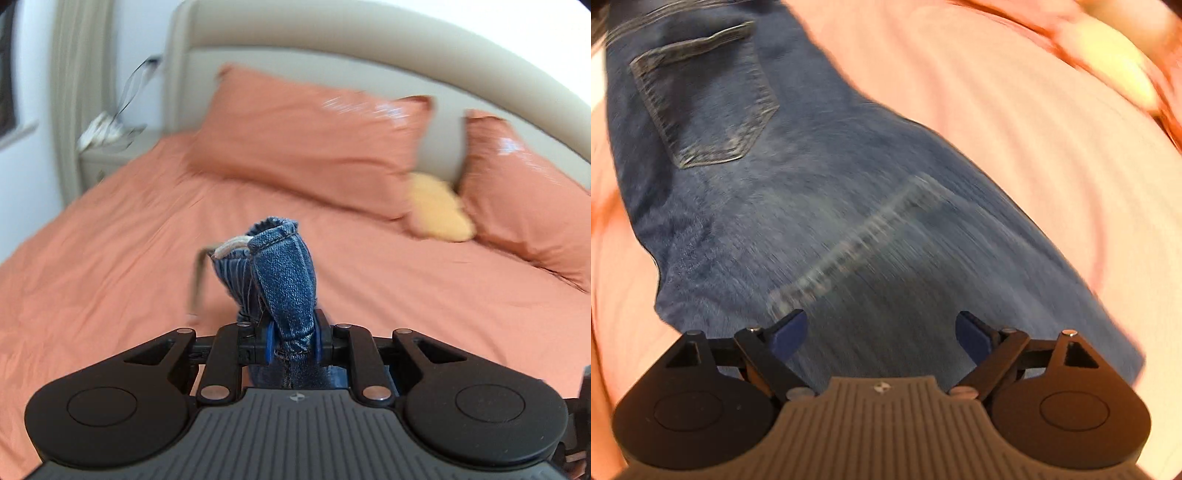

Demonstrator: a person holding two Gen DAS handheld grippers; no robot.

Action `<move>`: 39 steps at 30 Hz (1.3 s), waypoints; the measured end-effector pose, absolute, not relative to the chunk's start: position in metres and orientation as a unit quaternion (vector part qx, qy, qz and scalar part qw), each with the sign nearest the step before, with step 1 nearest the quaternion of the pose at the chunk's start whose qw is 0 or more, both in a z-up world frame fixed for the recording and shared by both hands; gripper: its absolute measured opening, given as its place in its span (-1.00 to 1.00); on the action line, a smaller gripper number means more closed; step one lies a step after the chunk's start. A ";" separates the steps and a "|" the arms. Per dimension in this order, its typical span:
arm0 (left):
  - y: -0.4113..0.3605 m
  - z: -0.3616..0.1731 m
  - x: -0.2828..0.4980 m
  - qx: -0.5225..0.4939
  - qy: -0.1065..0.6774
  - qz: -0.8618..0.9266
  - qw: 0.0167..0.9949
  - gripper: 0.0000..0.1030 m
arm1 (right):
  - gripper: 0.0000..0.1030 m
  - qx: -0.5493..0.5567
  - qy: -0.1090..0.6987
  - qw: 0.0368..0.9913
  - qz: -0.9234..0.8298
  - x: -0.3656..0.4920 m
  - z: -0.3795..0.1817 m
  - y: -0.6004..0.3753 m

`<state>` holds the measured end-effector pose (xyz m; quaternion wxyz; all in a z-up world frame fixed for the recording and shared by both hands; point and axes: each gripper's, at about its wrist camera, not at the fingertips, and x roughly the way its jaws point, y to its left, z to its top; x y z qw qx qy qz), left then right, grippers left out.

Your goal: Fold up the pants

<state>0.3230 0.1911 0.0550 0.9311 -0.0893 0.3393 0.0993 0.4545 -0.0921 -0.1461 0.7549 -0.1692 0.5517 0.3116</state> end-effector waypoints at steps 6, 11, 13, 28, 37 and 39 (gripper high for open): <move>0.075 0.085 0.330 -0.033 0.305 0.020 0.952 -0.63 | 0.61 -0.090 0.550 0.783 0.276 0.426 -0.144 -0.179; -0.016 0.071 0.339 -0.008 0.306 -0.046 0.951 -0.68 | 0.60 -0.056 0.549 0.795 0.253 0.397 -0.145 -0.235; -0.049 0.052 0.341 0.006 0.317 -0.070 0.946 -0.69 | 0.60 -0.052 0.549 0.798 0.242 0.388 -0.147 -0.252; -0.098 -0.098 0.345 -0.056 0.524 -0.262 0.808 -0.22 | 0.60 -0.027 0.569 0.789 0.231 0.334 -0.167 -0.311; -0.034 -0.059 0.354 -0.022 0.502 -0.296 0.812 0.09 | 0.59 0.028 0.536 0.814 0.223 0.345 -0.120 -0.318; -0.017 -0.056 0.360 0.004 0.494 -0.263 0.828 0.09 | 0.48 0.043 0.519 0.824 0.223 0.354 -0.107 -0.315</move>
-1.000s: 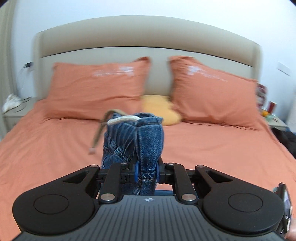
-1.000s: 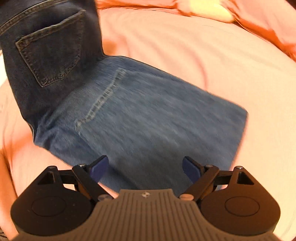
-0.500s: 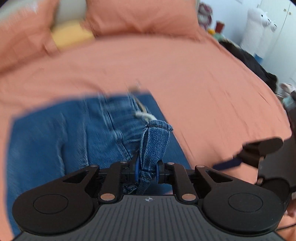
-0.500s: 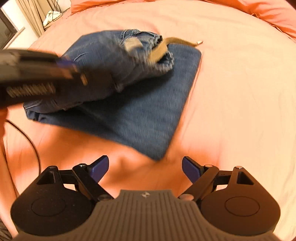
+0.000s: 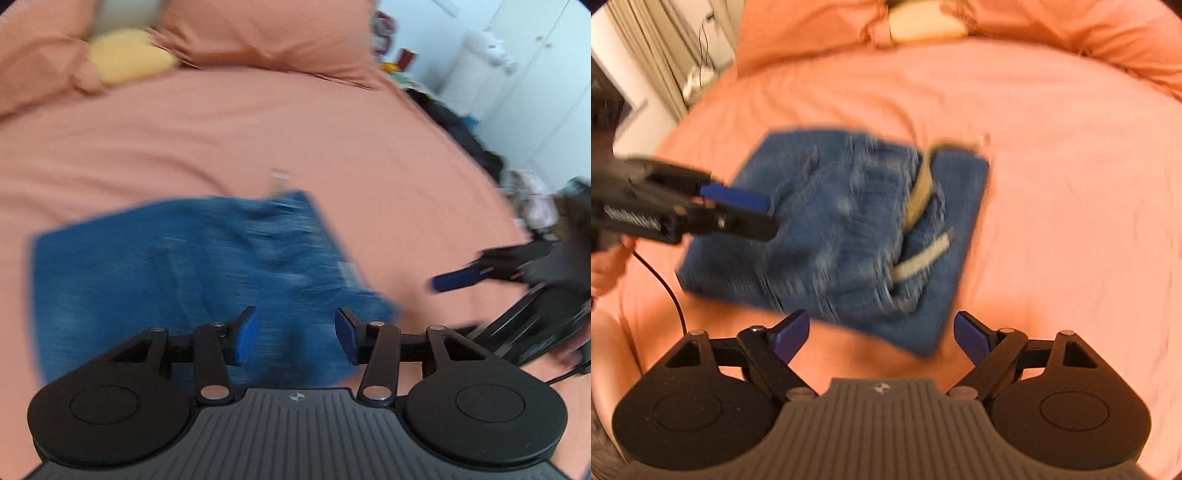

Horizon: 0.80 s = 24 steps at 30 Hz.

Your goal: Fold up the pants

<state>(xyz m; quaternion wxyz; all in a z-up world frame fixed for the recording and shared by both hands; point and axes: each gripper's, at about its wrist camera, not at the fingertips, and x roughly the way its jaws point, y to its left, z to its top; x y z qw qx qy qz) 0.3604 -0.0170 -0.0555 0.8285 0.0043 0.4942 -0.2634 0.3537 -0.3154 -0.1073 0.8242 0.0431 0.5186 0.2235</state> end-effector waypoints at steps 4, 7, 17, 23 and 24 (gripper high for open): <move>0.021 -0.055 0.367 0.052 0.476 -0.204 0.854 0.09 | 0.13 0.073 0.496 0.839 0.214 0.386 -0.103 -0.305; 0.046 -0.064 0.380 0.053 0.477 -0.176 0.860 0.09 | -0.01 0.103 0.484 0.845 0.202 0.413 -0.112 -0.297; 0.097 -0.090 0.400 -0.023 0.493 -0.160 0.855 0.09 | -0.01 0.154 0.496 0.842 0.147 0.490 -0.164 -0.281; 0.102 -0.101 0.398 -0.035 0.499 -0.165 0.850 0.08 | -0.66 0.117 0.453 0.867 0.169 0.483 -0.148 -0.261; 0.101 -0.101 0.396 -0.036 0.499 -0.166 0.850 0.08 | -0.69 0.105 0.452 0.868 0.174 0.480 -0.140 -0.256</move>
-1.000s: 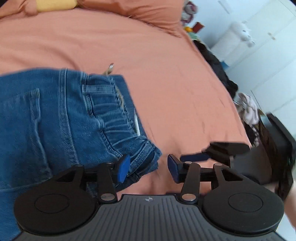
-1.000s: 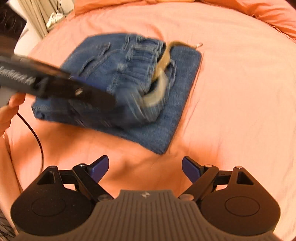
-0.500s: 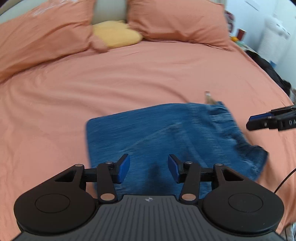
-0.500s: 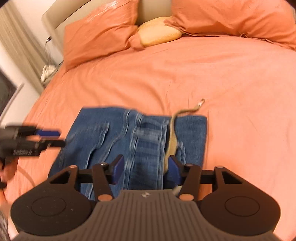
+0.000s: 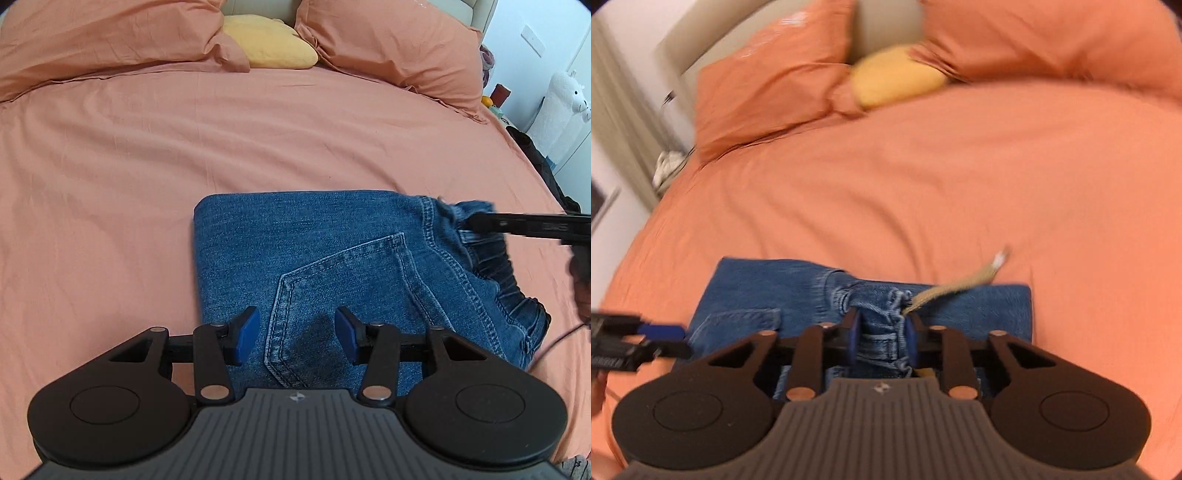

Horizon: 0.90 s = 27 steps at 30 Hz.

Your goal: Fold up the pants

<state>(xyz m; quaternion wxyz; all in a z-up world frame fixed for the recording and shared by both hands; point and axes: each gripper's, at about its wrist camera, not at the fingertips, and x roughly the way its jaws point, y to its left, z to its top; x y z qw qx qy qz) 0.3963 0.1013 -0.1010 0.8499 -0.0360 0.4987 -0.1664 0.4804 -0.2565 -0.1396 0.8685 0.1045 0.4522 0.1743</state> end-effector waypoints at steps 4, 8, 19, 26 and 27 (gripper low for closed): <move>0.100 -0.096 0.391 -0.044 0.491 -0.172 0.853 0.04 | -0.76 0.109 0.436 0.871 0.199 0.457 -0.091 -0.253; 0.098 -0.085 0.383 -0.068 0.468 -0.191 0.860 0.00 | -0.76 0.144 0.439 0.870 0.171 0.435 -0.070 -0.273; 0.087 -0.091 0.389 -0.035 0.476 -0.154 0.865 0.00 | -0.52 0.251 0.478 0.836 0.096 0.432 -0.176 -0.309; 0.099 -0.113 0.399 -0.050 0.494 -0.128 0.858 0.00 | -0.39 0.326 0.477 0.806 0.128 0.449 -0.203 -0.324; 0.102 -0.115 0.399 -0.059 0.496 -0.125 0.858 0.00 | -0.45 0.338 0.475 0.802 0.131 0.451 -0.207 -0.326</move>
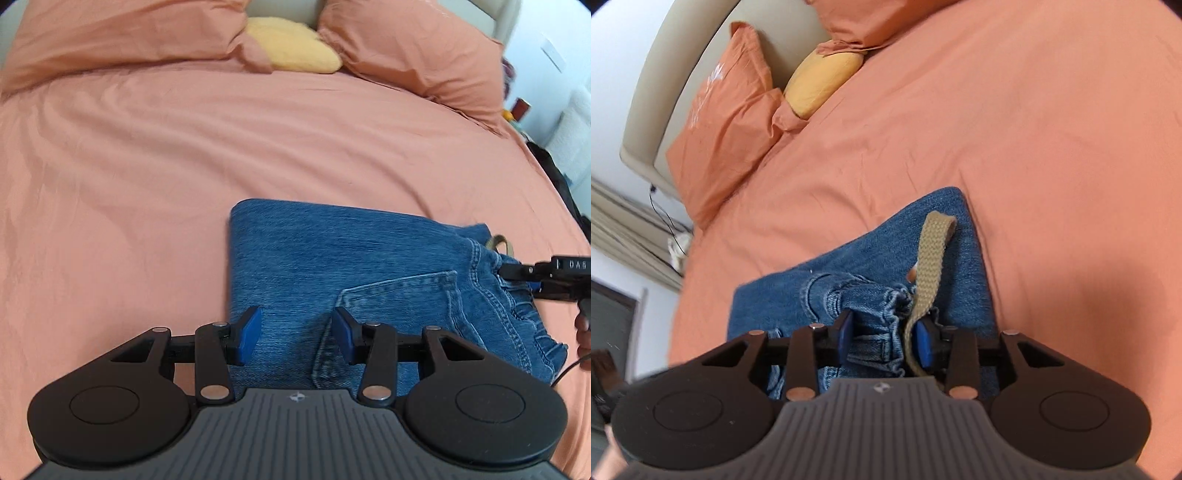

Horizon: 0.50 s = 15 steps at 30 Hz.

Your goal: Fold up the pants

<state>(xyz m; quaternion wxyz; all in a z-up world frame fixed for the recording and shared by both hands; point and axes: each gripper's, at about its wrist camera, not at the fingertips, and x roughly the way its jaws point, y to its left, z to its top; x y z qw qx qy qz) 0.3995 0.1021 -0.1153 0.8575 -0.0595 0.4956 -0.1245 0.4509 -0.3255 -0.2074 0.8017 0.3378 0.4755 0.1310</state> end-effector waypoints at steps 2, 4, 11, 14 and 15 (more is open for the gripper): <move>0.107 -0.118 0.400 -0.073 0.497 -0.120 0.856 0.00 | -0.63 0.356 0.468 0.797 0.139 0.452 -0.214 -0.325; 0.110 -0.116 0.399 -0.072 0.494 -0.118 0.859 0.00 | -0.70 0.332 0.462 0.810 0.142 0.449 -0.206 -0.318; 0.122 -0.102 0.404 -0.088 0.465 -0.108 0.874 -0.08 | -0.76 0.240 0.399 0.863 0.197 0.442 -0.114 -0.285; 0.123 -0.095 0.409 -0.102 0.452 -0.105 0.880 -0.08 | -0.76 0.220 0.371 0.878 0.208 0.445 -0.078 -0.278; 0.122 -0.094 0.411 -0.102 0.448 -0.105 0.882 -0.09 | -0.76 0.212 0.373 0.881 0.198 0.449 -0.074 -0.278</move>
